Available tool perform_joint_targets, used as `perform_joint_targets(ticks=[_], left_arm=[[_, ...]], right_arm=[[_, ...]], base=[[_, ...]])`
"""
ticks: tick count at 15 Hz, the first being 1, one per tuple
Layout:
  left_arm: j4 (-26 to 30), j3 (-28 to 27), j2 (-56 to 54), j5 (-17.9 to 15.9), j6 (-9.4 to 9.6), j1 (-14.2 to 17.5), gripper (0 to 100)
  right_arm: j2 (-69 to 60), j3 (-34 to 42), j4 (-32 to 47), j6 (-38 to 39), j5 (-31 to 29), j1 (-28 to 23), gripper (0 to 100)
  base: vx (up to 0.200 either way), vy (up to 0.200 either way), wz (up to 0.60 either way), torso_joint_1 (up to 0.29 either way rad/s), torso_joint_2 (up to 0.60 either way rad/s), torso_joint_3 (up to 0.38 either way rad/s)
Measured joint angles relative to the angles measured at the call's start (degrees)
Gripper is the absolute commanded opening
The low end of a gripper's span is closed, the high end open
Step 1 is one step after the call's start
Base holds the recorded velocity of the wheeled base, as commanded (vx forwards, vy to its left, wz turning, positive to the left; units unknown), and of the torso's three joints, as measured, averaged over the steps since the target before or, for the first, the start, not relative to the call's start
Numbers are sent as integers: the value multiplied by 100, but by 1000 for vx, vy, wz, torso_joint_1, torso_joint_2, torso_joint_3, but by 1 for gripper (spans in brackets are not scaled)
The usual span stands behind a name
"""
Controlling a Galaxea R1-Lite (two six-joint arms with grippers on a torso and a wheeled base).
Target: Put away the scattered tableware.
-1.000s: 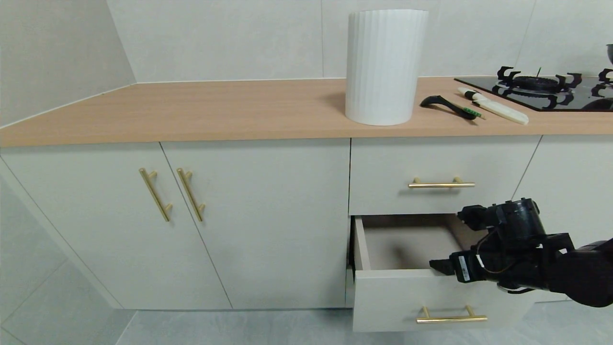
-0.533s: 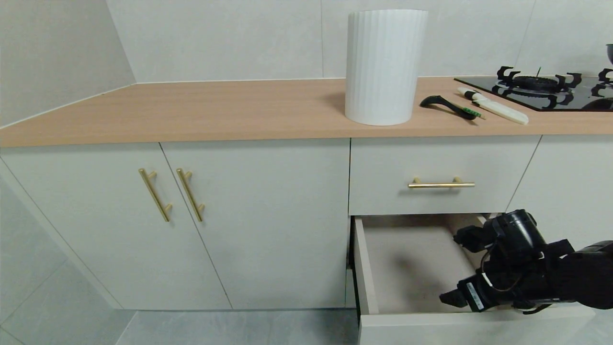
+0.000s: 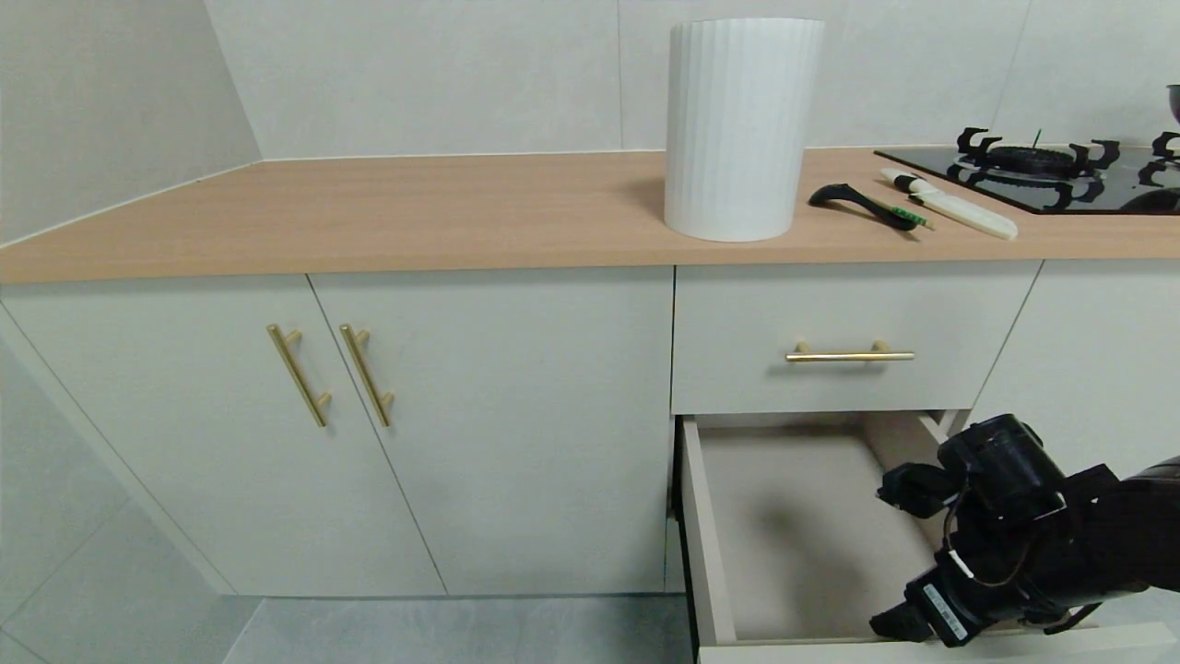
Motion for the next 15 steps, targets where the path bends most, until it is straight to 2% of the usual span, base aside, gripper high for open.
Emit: perform_joint_targets(ticks=[3,8,13,15], left_arm=[[-2,0,0,0,0,-2,100],[0,0,0,0,0,0,100],[0,0,0,0,0,-2,100],[0,2,0,0,0,-5,100]], right_arm=[[-50,-62,522,-126,-33,83,100],[-91,-157,524,-108,-66,96,100],[-463,-601,460,866,-74,0,100],[-766,-694,84,990,-66,-116,100]], base=[[0,0,0,0,0,0],[0,0,0,0,0,0],[0,0,0,0,0,0],[0,0,0,0,0,0]])
